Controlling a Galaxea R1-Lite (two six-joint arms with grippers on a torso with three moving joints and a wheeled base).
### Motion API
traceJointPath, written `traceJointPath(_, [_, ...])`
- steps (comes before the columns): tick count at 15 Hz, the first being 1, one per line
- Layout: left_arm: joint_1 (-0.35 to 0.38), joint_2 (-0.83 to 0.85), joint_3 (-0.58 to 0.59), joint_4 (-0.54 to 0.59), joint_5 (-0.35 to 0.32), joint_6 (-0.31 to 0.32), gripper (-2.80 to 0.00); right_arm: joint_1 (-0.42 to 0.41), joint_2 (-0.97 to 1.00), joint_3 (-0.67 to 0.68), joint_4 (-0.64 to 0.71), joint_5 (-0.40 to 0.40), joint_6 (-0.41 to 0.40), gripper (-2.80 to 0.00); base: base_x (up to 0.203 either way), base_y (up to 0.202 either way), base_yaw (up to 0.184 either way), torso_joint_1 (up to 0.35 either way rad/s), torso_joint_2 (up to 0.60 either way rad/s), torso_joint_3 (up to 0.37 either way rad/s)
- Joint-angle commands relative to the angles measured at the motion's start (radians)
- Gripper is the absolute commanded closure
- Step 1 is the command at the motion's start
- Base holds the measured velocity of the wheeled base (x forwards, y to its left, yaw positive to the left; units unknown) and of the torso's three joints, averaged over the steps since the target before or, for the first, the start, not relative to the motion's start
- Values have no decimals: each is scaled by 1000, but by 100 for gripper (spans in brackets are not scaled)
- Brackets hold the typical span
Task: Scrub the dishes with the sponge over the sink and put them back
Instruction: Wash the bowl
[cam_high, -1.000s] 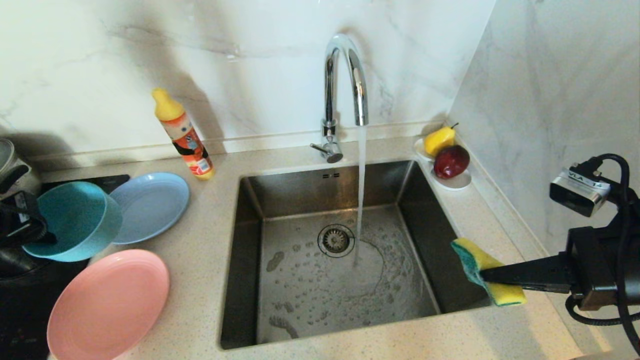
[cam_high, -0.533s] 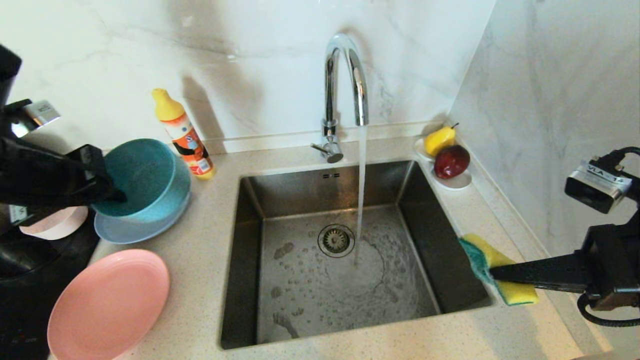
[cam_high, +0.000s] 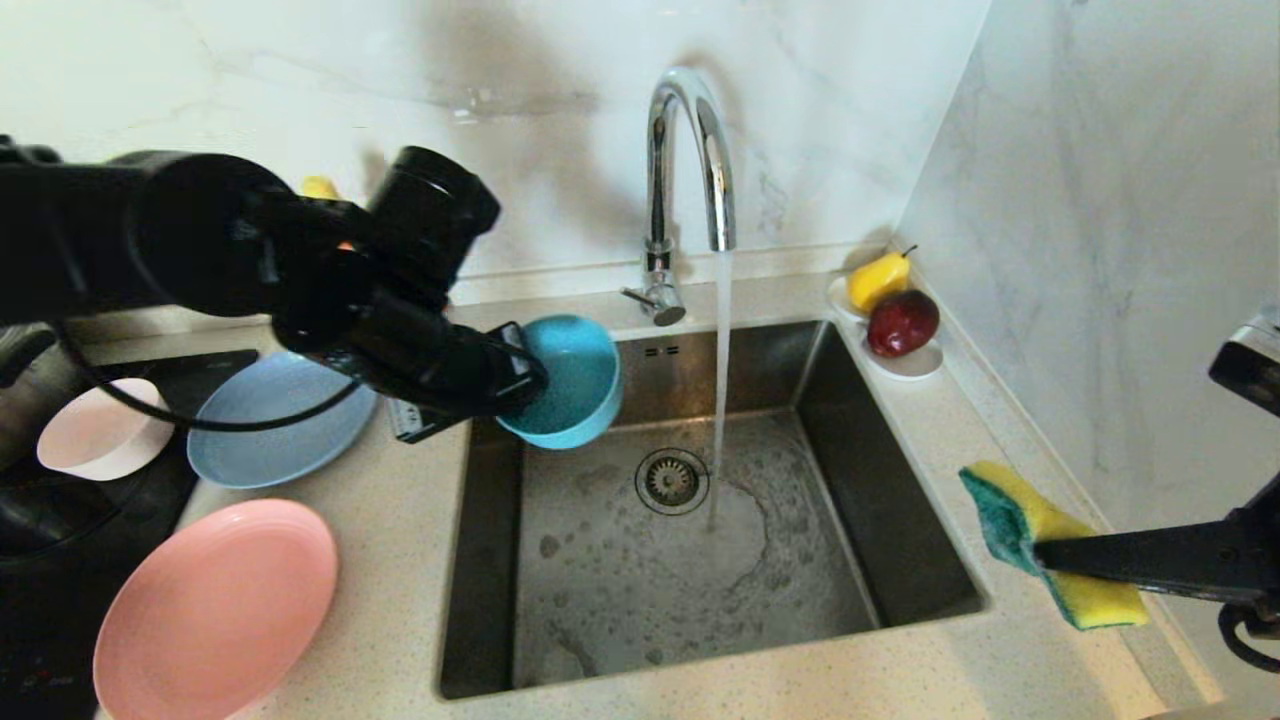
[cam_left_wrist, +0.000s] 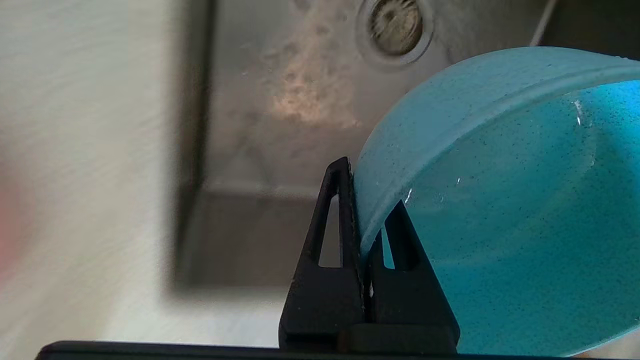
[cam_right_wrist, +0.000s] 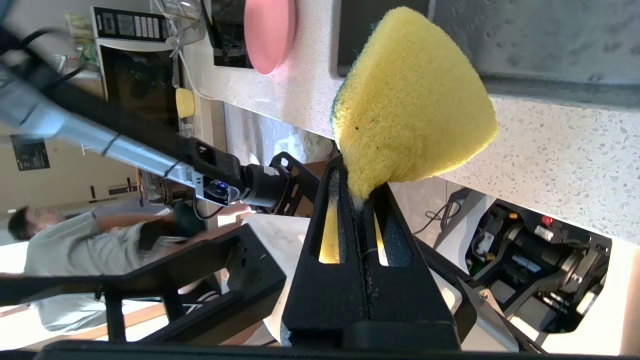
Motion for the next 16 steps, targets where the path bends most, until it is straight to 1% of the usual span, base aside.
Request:
traceJointPath(1, [-78,177,-73,-27,55,-17,0,1,-35,-1,11,4,3,0,0,0,0,0,0,0])
traceJointPath(3, [-116,251,-129,-37,68,-35,0,1,-49,-1,22,2,3,0,0,0,0,0,0,0])
traceJointPath(6, [-144,339,-227,-42,71,-72,0,1,-71,-1,24,1,3,0,0,0,0,0,0,0])
traceJointPath(7, [-153,354,-238,-56,71,-82,0,1,-76,-1,24,2,3,0,0,0,0,0,0,0])
traceJointPath(12, [-161,392,-237,-143,69,-98,0,1,-76,-3,22,4,3,0,0,0,0,0,0,0])
traceJointPath(16, [-167,395,-237,-173,62,-113,0,1,-68,0,21,4,3,0,0,0,0,0,0,0])
